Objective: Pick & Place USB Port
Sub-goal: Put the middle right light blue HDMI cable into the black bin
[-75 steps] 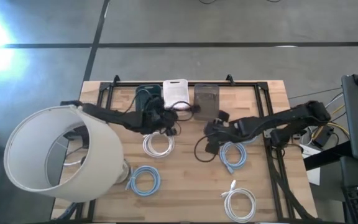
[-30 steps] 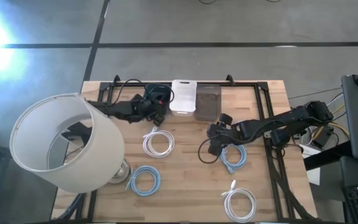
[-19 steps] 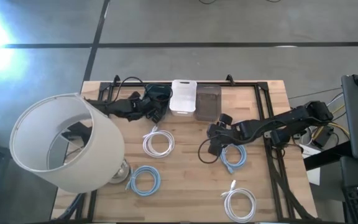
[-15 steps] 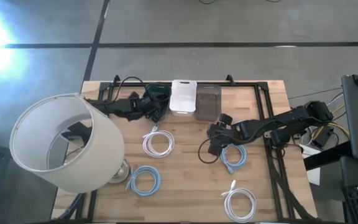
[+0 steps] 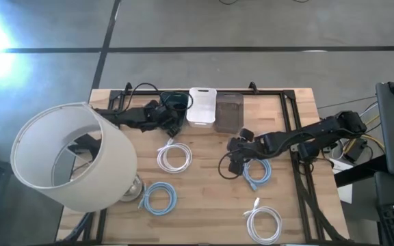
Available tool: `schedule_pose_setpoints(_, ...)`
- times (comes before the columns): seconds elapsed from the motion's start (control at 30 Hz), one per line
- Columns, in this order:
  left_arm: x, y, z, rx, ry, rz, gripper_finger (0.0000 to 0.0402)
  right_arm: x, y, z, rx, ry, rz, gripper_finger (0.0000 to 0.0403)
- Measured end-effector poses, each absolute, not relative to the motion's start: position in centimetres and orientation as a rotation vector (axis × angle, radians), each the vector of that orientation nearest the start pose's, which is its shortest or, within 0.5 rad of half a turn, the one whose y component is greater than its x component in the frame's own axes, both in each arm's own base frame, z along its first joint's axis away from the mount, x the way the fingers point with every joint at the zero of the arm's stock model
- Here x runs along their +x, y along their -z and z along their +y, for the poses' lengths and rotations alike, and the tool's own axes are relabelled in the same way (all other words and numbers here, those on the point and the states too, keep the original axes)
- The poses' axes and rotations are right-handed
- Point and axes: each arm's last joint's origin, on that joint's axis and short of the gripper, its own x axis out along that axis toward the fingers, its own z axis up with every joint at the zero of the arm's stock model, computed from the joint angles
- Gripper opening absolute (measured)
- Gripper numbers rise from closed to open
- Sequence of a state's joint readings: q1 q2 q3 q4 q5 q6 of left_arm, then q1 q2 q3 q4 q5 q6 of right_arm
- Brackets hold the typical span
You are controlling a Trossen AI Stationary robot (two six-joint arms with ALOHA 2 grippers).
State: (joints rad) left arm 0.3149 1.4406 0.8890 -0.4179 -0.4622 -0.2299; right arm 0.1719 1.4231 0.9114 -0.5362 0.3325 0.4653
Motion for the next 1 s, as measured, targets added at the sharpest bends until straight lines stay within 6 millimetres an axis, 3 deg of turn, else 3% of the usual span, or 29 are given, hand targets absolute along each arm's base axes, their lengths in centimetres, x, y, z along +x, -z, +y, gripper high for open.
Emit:
schedule_pose_setpoints(0.23,27.9,-22.2,8.4,-0.130,-0.547,0.801,0.0117,25.8,-20.0,3.6,0.341,0.491,1.015,0.0180)
schedule_pose_setpoints(0.4,29.0,-22.6,7.0,-0.163,-0.314,0.710,0.0117,24.4,-19.0,3.7,0.605,0.592,1.147,0.0180)
schedule_pose_setpoints(0.6,29.2,-22.6,6.2,-0.158,-0.276,0.706,0.0117,23.0,-17.2,4.1,0.902,0.772,1.178,0.0180)
schedule_pose_setpoints(0.73,29.2,-22.6,6.2,-0.157,-0.275,0.706,0.0117,22.2,-16.2,4.6,0.969,0.836,1.189,0.0180)
schedule_pose_setpoints(1.0,29.2,-22.4,6.2,-0.158,-0.276,0.711,0.0117,22.2,-14.1,5.0,1.076,0.750,1.061,0.0180)
